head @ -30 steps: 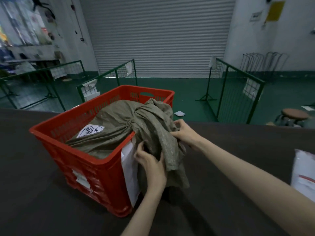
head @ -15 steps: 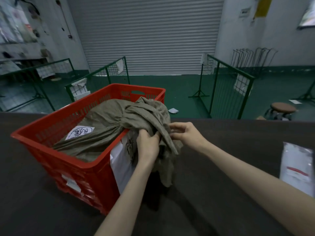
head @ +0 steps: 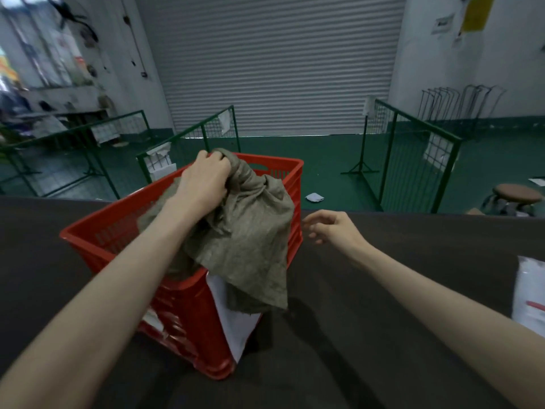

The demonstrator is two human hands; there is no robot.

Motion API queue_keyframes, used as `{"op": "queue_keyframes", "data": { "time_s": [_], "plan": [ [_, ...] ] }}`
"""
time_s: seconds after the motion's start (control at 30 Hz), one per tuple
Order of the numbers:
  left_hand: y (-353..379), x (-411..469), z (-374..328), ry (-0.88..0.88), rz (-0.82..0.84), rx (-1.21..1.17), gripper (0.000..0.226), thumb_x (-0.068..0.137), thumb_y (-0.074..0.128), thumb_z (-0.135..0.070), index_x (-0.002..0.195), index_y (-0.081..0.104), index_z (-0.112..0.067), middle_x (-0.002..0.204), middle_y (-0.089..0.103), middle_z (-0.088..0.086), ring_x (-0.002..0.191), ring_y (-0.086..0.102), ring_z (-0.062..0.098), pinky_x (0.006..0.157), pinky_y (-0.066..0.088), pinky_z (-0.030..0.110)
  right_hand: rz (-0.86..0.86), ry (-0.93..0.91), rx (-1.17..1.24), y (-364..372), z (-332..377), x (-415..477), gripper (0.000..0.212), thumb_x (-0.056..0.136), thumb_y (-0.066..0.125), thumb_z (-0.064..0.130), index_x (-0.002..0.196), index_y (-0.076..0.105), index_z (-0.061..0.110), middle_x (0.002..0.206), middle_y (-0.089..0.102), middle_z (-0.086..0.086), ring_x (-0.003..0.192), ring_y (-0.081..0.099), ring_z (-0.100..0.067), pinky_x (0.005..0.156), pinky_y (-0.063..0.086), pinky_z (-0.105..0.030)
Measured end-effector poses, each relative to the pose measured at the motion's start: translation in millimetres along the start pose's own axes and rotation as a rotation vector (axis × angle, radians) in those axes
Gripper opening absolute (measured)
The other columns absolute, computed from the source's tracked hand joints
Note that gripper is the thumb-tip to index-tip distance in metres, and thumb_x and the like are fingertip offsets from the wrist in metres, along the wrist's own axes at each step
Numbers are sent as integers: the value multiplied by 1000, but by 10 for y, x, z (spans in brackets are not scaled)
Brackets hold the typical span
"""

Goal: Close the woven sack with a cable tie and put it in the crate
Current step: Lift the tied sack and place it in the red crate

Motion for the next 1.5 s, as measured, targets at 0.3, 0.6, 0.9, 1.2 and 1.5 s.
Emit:
{"op": "queue_keyframes", "data": {
  "time_s": [0.3, 0.6, 0.9, 1.2, 1.5],
  "plan": [
    [628, -457, 337, 460, 131, 257, 15, 67, 71, 0, 73, 60, -6, 76, 61, 12, 78, 60, 34, 52, 50, 36, 191, 148, 125, 477, -102, -47, 12, 87, 60, 11, 96, 56, 17, 90, 62, -5, 72, 63, -14, 63, 49, -32],
    [527, -716, 445, -361, 495, -1115, 25, 97, 40, -15, 102, 65, -13, 98, 61, 1, 85, 57, 14, 95, 41, 36, 241, -363, -318, 1165, 828, 81, 16, 85, 61, 16, 97, 71, 13, 104, 67, -1, 97, 61, -12, 90, 47, -25],
    [840, -946, 623, -164, 880, -741, 23, 87, 60, -30, 95, 65, -9, 105, 63, 9, 89, 58, 17, 81, 48, 33, 602, -135, -964, 1635, 795, 214, 42, 93, 37, 35, 55, 35, 17, 57, 39, 2, 62, 40, -15, 101, 24, -48],
    [1172, -809, 475, 130, 813, -31, 22, 83, 55, -9, 104, 56, -6, 121, 59, 19, 112, 58, 34, 88, 46, 36, 333, -317, -539, 1282, 744, 275, 21, 86, 55, 9, 96, 73, 11, 93, 72, 1, 86, 65, -8, 74, 49, -12],
    [677, -725, 369, -76, 947, -426, 27, 86, 61, -35, 79, 60, -9, 78, 60, 7, 63, 53, 21, 63, 43, 31, 103, -256, -448, 783, 550, 262, 23, 81, 52, 3, 87, 73, 12, 97, 72, -4, 94, 63, -17, 87, 50, -32]
  ]
}}
Point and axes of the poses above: each hand's wrist, its own x-axis towards the middle knuckle, its own y-axis out of the palm, z = x × y, the point moved 5 cm from there along x, towards the middle knuckle
